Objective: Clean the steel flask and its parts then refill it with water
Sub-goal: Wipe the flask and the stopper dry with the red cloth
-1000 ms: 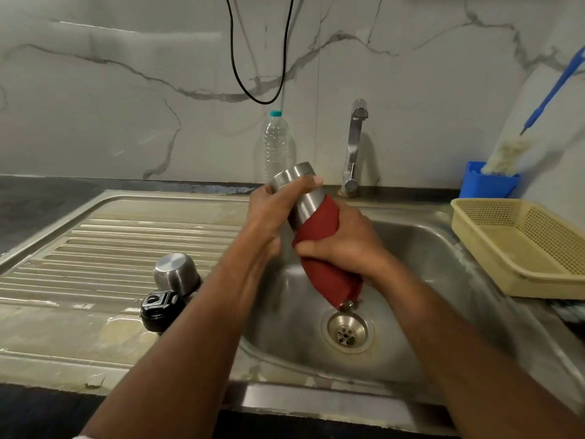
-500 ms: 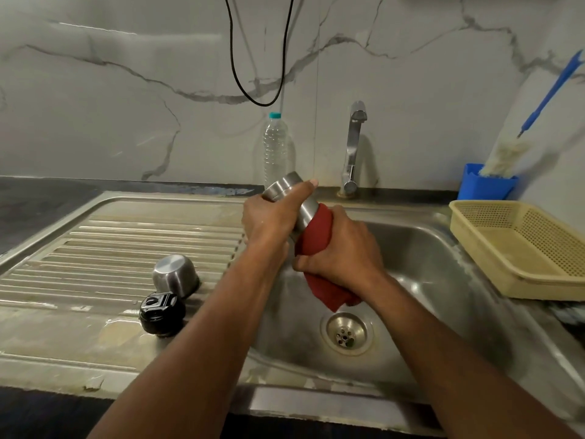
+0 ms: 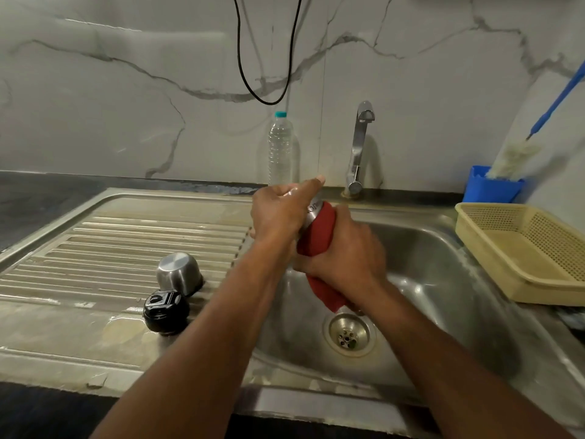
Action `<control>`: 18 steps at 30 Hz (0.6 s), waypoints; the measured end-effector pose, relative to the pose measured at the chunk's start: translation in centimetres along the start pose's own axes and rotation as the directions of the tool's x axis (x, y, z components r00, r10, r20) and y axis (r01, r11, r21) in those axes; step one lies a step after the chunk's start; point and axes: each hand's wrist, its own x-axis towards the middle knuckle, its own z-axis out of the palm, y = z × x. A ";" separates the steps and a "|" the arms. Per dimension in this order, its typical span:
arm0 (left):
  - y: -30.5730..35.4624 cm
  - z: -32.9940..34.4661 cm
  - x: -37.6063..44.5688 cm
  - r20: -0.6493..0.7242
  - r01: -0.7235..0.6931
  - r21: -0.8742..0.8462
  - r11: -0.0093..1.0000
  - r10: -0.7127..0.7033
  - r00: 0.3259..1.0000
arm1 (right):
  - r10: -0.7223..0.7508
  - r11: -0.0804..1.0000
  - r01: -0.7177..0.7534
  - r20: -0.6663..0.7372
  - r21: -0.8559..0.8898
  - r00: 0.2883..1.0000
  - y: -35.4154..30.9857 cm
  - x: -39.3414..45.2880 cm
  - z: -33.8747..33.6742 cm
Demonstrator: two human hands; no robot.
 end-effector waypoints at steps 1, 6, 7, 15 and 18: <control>-0.2 0.4 -0.2 -0.053 0.020 0.031 0.999 -0.018 0.998 | -0.060 0.990 0.049 -0.077 -0.136 0.995 -0.3 -0.2 0.3; 1.3 -0.5 -0.8 0.230 -0.044 -0.049 0.998 0.054 0.972 | -0.020 0.995 0.021 -0.017 0.097 1.000 0.1 0.8 -1.2; 1.6 -1.0 -0.9 0.346 -0.087 -0.066 0.994 0.104 0.933 | -0.005 0.944 -0.042 0.141 0.328 0.990 0.5 1.2 -1.8; 2.2 -3.0 -0.2 0.682 -0.130 -0.078 0.988 0.148 0.717 | -0.381 0.388 -0.544 0.667 0.744 0.640 2.8 1.4 -3.6; 2.3 -1.4 -1.3 0.374 -0.149 0.043 0.988 0.122 0.919 | -0.012 0.850 -0.156 0.316 0.503 0.949 0.6 0.9 -2.4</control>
